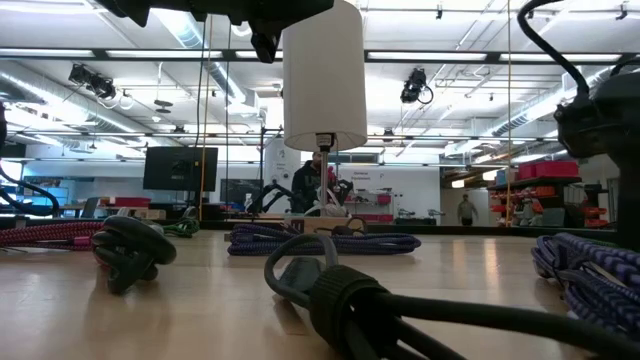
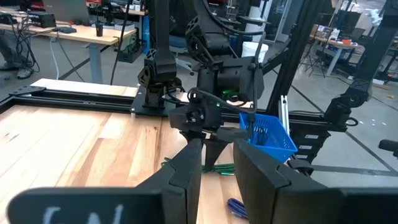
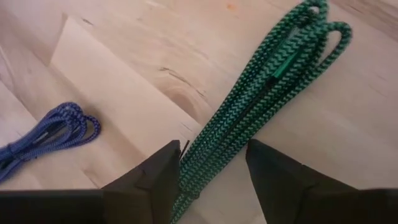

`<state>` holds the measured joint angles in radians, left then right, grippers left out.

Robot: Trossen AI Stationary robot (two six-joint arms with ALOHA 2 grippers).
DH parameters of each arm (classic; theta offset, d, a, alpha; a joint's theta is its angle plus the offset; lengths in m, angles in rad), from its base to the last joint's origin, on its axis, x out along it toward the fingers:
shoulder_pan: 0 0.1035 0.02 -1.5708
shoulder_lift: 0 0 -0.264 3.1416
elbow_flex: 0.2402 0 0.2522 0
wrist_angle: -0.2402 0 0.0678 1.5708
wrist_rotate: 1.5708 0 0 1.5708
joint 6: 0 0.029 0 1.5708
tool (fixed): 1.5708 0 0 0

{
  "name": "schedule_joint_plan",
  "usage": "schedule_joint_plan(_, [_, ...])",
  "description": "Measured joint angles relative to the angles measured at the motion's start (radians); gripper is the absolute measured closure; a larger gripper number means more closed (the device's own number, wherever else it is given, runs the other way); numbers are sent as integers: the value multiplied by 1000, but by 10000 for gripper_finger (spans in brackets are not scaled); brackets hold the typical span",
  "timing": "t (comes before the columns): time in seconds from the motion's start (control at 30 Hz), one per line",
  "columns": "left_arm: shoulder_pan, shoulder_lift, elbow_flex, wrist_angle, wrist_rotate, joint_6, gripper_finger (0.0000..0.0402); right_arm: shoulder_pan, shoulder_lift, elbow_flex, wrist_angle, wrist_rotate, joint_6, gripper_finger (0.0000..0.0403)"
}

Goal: Pick & Place USB Port
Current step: Put the black and green charger cable into the orange bin

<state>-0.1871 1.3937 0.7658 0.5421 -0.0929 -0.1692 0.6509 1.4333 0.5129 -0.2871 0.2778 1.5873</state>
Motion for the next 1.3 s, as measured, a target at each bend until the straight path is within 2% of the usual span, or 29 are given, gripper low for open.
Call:
schedule_joint_plan(0.13, [0, 0, 0, 0, 0, -1, 303, -1, 6, 0, -21, -7, 36, 264])
schedule_joint_plan(0.27, [0, 0, 0, -1, 0, -2, 303, -2, 6, 0, -56, -23, 28, 368])
schedule_joint_plan(0.3, [0, 0, 0, -1, 0, -2, 303, -2, 6, 1, -66, -20, 16, 382])
schedule_joint_plan(0.4, [0, 0, 0, -1, 0, -2, 303, -2, 3, 1, -67, -18, 11, 388])
schedule_joint_plan(0.57, [0, 0, 0, -1, 0, -2, 303, -4, -47, 39, -112, -7, -97, 398])
schedule_joint_plan(0.8, [1, 0, 0, 0, 0, -2, 303, -42, -177, 176, -369, 157, -193, 401])
schedule_joint_plan(0.97, [1, 0, 0, 2, 0, -2, 303, -75, -250, 273, -415, 315, -341, 402])
schedule_joint_plan(1.13, [1, 0, 0, 7, 0, -2, 303, -107, -287, 355, -255, 471, -621, 403])
schedule_joint_plan(1.23, [1, 0, 0, 16, 0, -2, 303, -134, -287, 367, -18, 481, -867, 403])
schedule_joint_plan(1.3, [1, 0, 0, 18, 0, -2, 303, -151, -271, 370, 169, 449, -1048, 403])
